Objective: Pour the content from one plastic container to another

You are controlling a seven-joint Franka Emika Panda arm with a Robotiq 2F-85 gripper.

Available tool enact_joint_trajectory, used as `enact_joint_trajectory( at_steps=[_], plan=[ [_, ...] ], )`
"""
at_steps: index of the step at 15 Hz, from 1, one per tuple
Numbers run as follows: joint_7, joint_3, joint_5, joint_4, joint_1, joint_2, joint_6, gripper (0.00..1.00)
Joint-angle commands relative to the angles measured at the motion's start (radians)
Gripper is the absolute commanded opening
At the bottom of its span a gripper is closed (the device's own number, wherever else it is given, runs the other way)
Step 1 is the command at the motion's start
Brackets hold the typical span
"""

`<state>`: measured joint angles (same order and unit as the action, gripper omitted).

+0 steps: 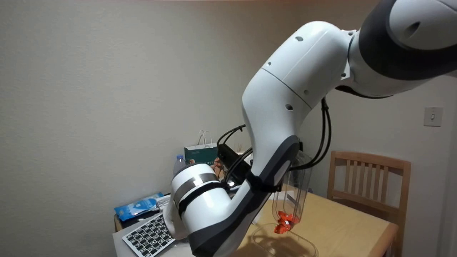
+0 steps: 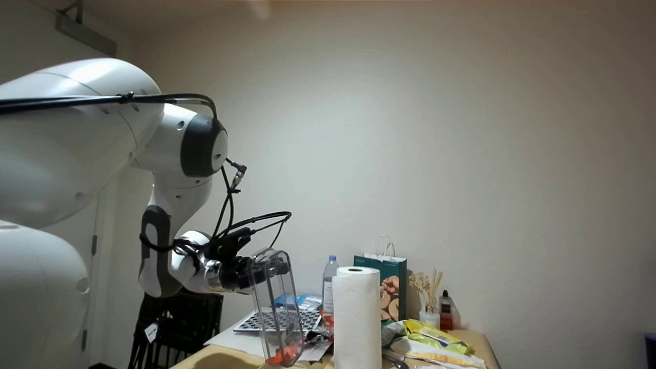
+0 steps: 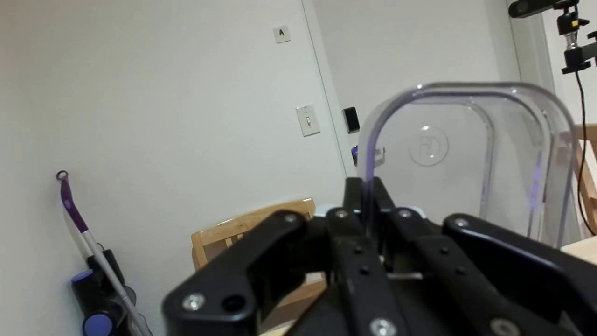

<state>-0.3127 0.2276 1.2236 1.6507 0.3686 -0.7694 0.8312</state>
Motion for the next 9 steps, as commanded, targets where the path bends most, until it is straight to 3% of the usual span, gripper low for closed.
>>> enact_joint_trajectory(
  at_steps=[1,9],
  plan=[
    [-0.022,0.003,0.040,0.066,-0.010,0.008,-0.039,0.05],
    [-0.025,0.007,0.118,0.146,-0.005,0.002,-0.047,0.05]
  ],
)
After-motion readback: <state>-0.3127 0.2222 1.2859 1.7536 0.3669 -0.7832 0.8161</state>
